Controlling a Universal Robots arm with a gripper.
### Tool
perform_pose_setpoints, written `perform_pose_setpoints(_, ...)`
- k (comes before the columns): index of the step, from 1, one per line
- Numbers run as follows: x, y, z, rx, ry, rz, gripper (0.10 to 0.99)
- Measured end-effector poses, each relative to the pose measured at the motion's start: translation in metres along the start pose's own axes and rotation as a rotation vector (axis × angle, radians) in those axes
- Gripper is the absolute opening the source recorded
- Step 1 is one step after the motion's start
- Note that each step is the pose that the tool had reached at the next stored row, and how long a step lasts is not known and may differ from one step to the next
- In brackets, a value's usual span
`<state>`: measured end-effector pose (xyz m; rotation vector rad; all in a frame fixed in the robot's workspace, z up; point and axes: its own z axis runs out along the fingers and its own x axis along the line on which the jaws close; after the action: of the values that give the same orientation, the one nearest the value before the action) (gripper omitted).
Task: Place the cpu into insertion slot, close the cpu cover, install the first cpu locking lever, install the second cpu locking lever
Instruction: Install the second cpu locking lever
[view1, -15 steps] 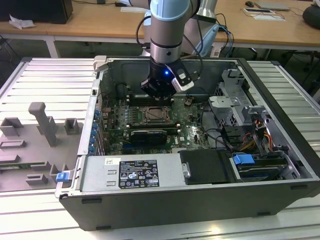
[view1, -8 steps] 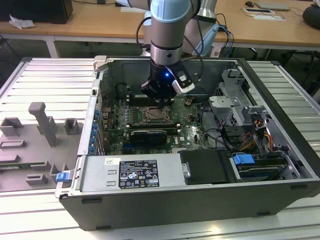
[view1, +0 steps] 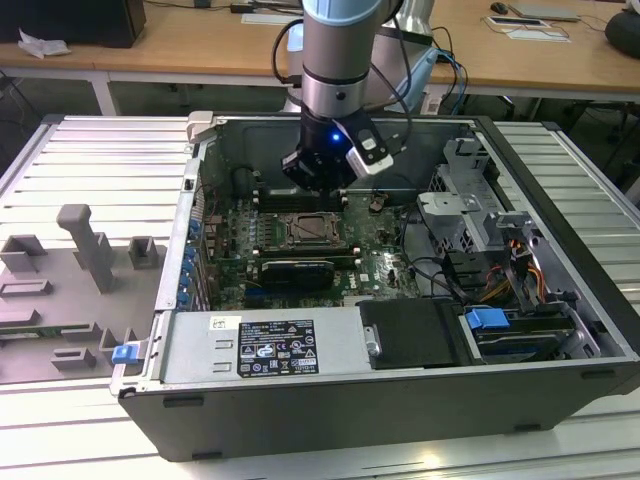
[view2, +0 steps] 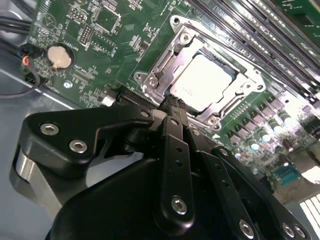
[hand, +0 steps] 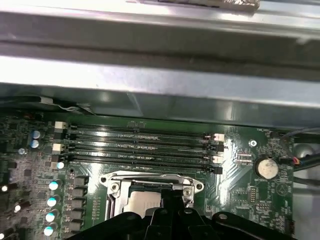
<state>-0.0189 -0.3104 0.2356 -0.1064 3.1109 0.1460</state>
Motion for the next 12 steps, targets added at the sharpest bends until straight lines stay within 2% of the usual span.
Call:
perform_pose_setpoints(6, 0.0006, -0.0056, -0.0011, 0.000, -0.0001, 0.000, 0.106)
perform_pose_setpoints(12, 0.0017, -0.0203, -0.0025, 0.000, 0.0000, 0.000, 0.106)
